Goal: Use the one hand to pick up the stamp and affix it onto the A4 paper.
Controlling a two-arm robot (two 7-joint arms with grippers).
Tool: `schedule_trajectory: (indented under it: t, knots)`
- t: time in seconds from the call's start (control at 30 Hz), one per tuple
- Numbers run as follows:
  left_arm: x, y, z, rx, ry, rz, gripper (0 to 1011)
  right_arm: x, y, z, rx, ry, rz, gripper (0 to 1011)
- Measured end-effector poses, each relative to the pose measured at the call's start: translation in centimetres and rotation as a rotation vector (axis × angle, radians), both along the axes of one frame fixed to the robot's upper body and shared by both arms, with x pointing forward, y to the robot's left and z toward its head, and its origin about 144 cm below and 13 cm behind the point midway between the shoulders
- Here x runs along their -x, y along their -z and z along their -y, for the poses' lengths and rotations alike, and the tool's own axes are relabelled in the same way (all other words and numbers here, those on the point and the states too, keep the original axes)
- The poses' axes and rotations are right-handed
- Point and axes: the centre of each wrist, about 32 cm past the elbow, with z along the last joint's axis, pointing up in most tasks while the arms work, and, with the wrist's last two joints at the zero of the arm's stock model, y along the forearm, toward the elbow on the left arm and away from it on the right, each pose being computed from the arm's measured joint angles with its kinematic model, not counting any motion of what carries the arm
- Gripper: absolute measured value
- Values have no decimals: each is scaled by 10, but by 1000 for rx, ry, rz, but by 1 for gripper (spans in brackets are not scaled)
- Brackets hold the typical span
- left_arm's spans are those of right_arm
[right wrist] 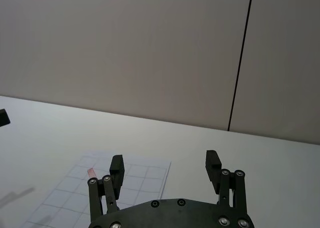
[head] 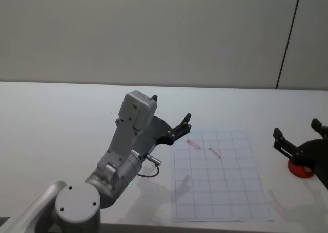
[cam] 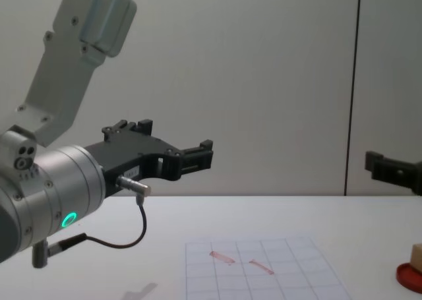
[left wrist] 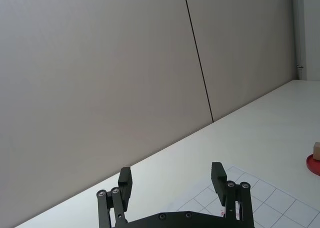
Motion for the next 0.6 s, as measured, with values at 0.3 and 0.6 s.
schedule_trajectory:
  t: [0.3,0.6]
  knots:
    - [0,0,0,0,0,0,1002,0,0,11,6,54,-92,1001]
    - [0,0,0,0,0,0,1002,-2,-4,20,0,123,-195,1001]
